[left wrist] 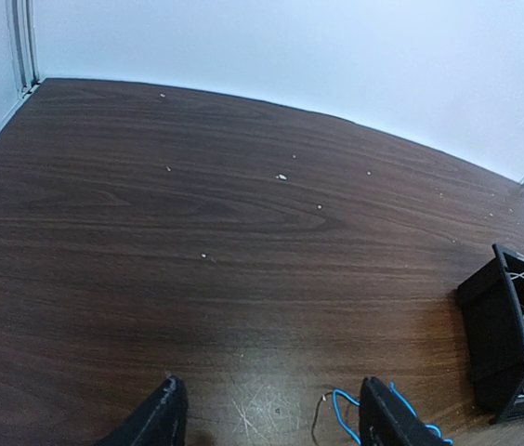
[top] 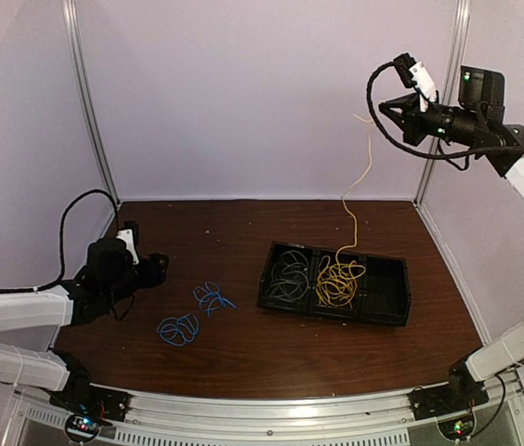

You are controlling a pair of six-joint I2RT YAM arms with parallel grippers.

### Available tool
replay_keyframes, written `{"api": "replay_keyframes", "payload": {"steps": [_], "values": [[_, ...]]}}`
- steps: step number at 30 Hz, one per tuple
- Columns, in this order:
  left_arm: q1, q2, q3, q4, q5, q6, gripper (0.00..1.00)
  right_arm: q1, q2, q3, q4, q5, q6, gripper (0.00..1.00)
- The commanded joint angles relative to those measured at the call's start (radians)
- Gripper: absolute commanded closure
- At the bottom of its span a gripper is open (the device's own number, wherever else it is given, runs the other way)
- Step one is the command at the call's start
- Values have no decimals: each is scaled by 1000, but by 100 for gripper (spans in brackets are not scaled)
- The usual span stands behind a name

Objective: Untangle the cables

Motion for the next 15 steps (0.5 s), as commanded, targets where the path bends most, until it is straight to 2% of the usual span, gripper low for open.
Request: {"api": "replay_keyframes", "payload": {"steps": [1, 8, 15], "values": [[5, -3, 2, 8, 8, 0, 35, -8, -29, 33, 22, -11, 17, 100], [5, -1, 1, 12, 15, -6, 36, -8, -22, 59, 15, -56, 45, 100], [5, -12, 0, 3, 12, -1, 35, -9, -44, -86, 65, -64, 50, 100]]}}
